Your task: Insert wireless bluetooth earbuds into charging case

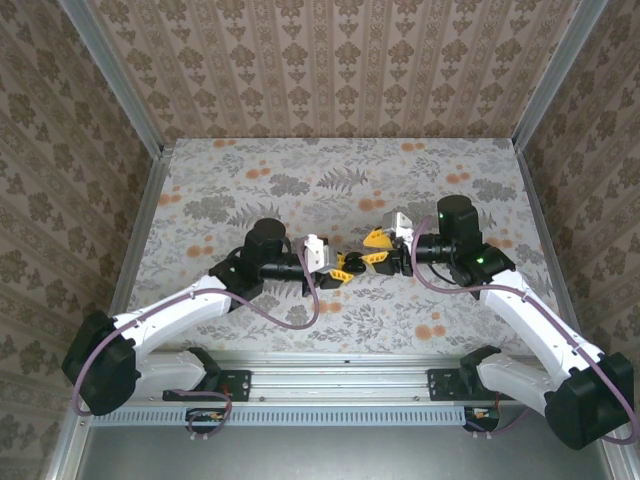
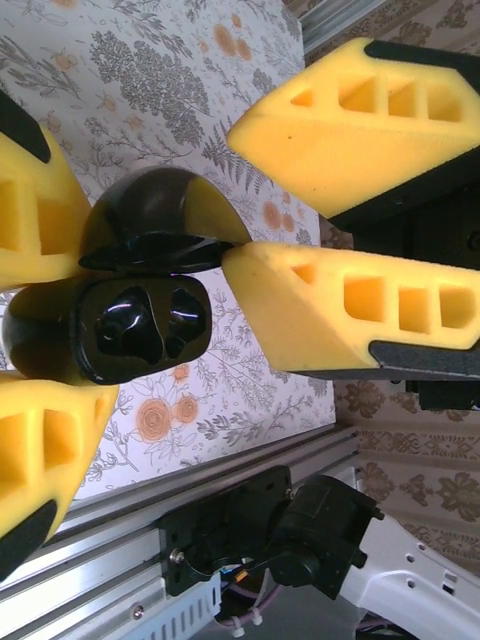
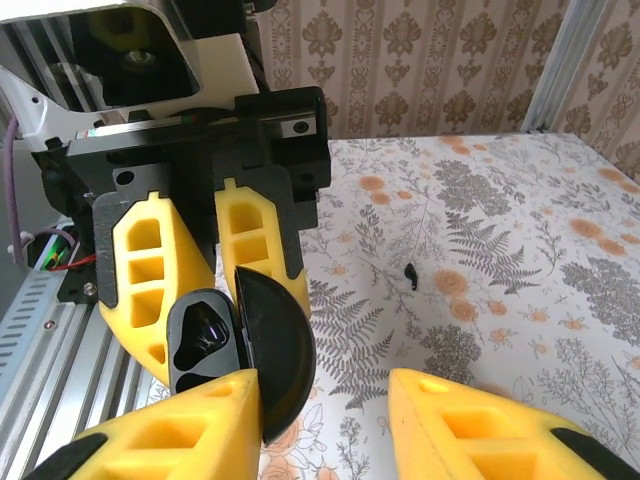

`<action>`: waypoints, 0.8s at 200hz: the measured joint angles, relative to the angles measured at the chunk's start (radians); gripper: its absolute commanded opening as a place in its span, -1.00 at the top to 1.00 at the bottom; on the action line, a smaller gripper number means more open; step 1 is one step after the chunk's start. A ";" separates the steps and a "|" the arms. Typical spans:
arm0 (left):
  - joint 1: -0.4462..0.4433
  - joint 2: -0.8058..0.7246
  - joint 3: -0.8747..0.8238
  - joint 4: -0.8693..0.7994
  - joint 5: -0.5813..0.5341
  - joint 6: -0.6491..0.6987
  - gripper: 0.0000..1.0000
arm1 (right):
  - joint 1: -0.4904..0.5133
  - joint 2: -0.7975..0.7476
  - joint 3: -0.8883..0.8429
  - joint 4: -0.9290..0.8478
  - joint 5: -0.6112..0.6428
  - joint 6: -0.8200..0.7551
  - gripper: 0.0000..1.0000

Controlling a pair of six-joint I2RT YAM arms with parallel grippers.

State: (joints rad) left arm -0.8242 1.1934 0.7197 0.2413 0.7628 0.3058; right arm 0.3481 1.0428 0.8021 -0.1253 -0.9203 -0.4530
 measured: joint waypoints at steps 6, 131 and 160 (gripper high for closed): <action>0.002 0.000 -0.003 0.007 0.001 -0.007 0.81 | 0.000 0.000 0.000 0.003 0.000 0.005 0.24; 0.195 -0.059 -0.101 0.125 -0.060 -0.200 0.86 | 0.049 -0.007 0.141 -0.113 0.220 0.195 0.15; 0.312 -0.119 -0.118 0.087 -0.143 -0.270 0.88 | 0.119 0.065 0.219 -0.197 0.325 0.207 0.15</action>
State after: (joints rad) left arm -0.5125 1.0744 0.6018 0.3286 0.6201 0.0357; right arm 0.4667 1.1076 1.0214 -0.3225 -0.5949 -0.2459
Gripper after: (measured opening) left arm 0.183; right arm 0.425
